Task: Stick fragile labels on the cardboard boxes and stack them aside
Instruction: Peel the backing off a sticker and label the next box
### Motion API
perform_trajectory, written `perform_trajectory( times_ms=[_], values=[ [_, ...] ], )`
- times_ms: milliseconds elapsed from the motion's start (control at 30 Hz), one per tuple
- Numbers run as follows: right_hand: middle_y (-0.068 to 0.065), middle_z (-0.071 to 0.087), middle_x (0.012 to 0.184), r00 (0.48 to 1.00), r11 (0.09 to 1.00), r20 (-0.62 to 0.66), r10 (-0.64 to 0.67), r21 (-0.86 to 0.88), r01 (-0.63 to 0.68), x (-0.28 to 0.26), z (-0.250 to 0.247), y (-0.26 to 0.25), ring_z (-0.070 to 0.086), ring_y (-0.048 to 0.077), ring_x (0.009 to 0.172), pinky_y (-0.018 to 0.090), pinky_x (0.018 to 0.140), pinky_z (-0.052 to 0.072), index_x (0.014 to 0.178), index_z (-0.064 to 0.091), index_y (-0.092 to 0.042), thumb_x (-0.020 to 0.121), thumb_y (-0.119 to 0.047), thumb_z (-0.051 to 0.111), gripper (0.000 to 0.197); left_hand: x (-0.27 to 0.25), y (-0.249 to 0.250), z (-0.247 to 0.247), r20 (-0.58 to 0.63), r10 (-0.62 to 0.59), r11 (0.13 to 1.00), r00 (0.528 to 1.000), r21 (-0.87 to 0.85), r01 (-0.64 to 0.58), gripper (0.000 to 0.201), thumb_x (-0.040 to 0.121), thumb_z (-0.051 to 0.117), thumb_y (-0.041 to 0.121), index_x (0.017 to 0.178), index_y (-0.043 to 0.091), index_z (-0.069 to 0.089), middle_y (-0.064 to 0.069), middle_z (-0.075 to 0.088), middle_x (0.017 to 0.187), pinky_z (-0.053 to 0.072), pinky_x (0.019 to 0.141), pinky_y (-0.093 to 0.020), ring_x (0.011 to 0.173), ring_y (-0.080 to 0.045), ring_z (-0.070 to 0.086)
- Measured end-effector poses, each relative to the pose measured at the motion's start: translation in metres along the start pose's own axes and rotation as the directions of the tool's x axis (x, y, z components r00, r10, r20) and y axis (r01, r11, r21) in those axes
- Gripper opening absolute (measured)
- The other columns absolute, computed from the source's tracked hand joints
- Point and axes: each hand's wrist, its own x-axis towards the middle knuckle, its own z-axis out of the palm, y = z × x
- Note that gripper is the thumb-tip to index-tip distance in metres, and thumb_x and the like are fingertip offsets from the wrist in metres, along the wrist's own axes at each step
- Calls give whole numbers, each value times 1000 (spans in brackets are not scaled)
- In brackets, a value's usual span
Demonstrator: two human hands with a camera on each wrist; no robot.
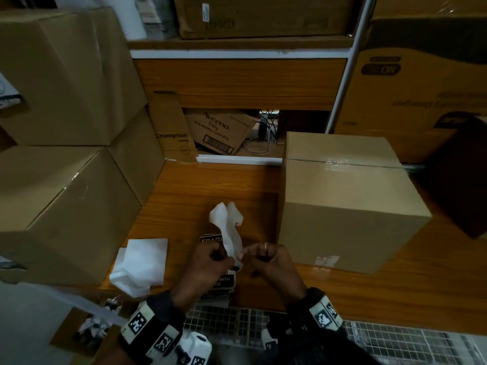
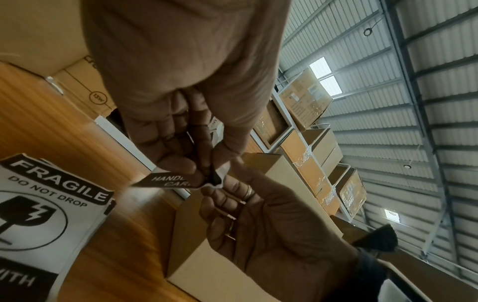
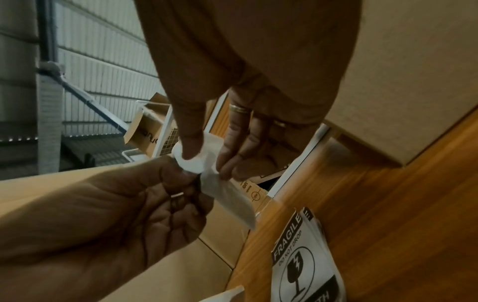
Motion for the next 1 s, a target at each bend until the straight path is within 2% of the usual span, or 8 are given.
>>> perform_trajectory(
  times_ms=[200, 267, 467, 600, 733, 800, 867, 1000],
  values=[
    [34, 70, 88, 1000, 996, -2, -1, 92, 1, 6, -1, 8, 68, 37, 78, 46, 73, 56, 86, 68, 14, 92, -7, 74, 22, 1, 4, 4, 55, -23, 999, 998, -28, 25, 31, 87, 69, -9, 63, 9, 65, 5, 65, 57, 49, 57, -14, 59, -4, 65],
    [36, 67, 89, 998, 989, 2, 70, 129, -70, 8, -2, 8, 66, 40, 83, 47, 77, 56, 86, 64, 16, 91, -5, 73, 23, 1, 5, 4, 78, -35, 997, 996, -63, 40, 33, 87, 67, -9, 61, 10, 64, 6, 65, 56, 48, 57, -13, 59, -2, 65],
    [10, 72, 89, 940, 892, 35, 339, 306, -333, 10, 3, 5, 69, 23, 86, 30, 70, 56, 87, 70, -5, 91, -5, 69, 5, 5, -1, 2, 117, -45, 987, 992, -147, 62, 25, 85, 68, -4, 61, 2, 63, -2, 66, 64, 50, 62, -21, 65, -14, 66],
    [9, 78, 94, 983, 964, -33, 181, 203, -171, 10, -2, -3, 70, 17, 84, 27, 73, 55, 97, 77, -2, 96, -8, 65, 13, 8, -9, -6, 66, -4, 981, 998, -192, 17, 43, 67, 70, 27, 75, -14, 60, -20, 63, 70, 49, 69, -38, 68, -35, 60],
    [1, 79, 86, 1000, 991, 17, 0, 131, -3, 18, 4, -14, 73, 10, 81, 18, 71, 53, 94, 78, -2, 95, -12, 69, 13, 11, -11, -11, 101, 2, 991, 995, -134, 12, 39, 71, 73, 28, 84, -8, 68, -31, 67, 83, 55, 75, -54, 82, -48, 66],
    [8, 79, 87, 999, 992, -12, -47, 120, 49, 24, 9, -9, 73, 16, 80, 23, 69, 55, 89, 78, 1, 93, -6, 72, 11, 13, -7, -11, 145, 28, 996, 989, -93, -14, 34, 72, 75, 27, 81, -5, 69, -27, 67, 80, 54, 71, -51, 78, -43, 67],
    [19, 77, 88, 997, 987, -48, -62, 144, 69, 28, 9, -4, 71, 25, 77, 32, 69, 56, 83, 77, 1, 92, -4, 72, 11, 13, -2, -11, 170, 45, 994, 984, -103, -28, 2, 85, 75, 8, 87, 6, 75, -10, 76, 82, 56, 73, -34, 81, -23, 73],
    [10, 76, 75, 997, 985, -54, -56, 159, 64, 31, 4, -1, 69, 15, 68, 27, 63, 53, 72, 76, -10, 93, 0, 70, 24, 11, 5, -19, 246, 104, 983, 964, -171, -63, 30, 90, 71, 5, 118, 16, 69, 1, 77, 113, 58, 87, -26, 105, -14, 72]
  ],
)
